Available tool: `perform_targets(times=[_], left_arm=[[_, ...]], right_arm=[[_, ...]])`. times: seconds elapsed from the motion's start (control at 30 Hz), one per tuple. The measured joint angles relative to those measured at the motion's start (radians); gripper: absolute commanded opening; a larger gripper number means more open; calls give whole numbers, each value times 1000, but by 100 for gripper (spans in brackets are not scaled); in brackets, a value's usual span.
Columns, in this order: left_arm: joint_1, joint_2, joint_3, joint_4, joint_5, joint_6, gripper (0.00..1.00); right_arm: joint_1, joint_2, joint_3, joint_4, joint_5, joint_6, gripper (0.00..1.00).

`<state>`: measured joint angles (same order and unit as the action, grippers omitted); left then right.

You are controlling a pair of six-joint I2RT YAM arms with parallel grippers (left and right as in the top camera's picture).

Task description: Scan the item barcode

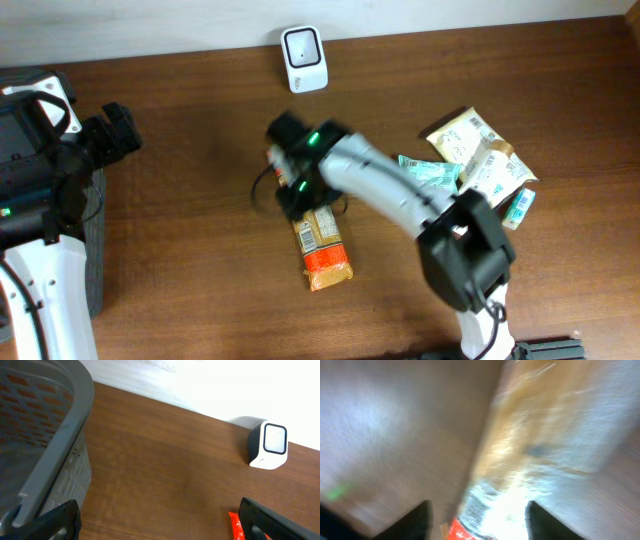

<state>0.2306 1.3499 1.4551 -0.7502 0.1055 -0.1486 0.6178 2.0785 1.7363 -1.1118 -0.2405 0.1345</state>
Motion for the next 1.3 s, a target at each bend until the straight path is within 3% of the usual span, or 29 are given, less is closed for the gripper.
perform_targets(times=[0.13,0.2,0.37,0.47,0.57,0.7,0.83,1.07,1.2,1.3], left_arm=[[0,0,0,0,0,0,99],[0,0,0,0,0,0,99],[0,0,0,-1,0,0,99],[0,0,0,0,0,0,99],[0,0,0,0,0,0,99],[0,0,0,0,0,0,99],[0,0,0,0,0,0,99],[0,0,0,0,0,0,99],[0,0,0,0,1,0,99],[0,0,0,0,0,0,99]], right_arm=[[-274,-1,-18,-8,-203,-122,83],[-287,29,-98,72,-322,-173,82],[-282,159,-138,212,-488,-187,65],[-265,195,-136,261,-571,-127,47],[-209,220,-136,307,-594,-64,4],[-200,223,-132,307,-632,-38,4],[-276,203,-104,192,-637,-76,4],[-395,-41,-100,179,-833,-93,4],[-365,-48,-106,140,-578,-17,4],[-288,-48,-106,145,-380,134,4]])
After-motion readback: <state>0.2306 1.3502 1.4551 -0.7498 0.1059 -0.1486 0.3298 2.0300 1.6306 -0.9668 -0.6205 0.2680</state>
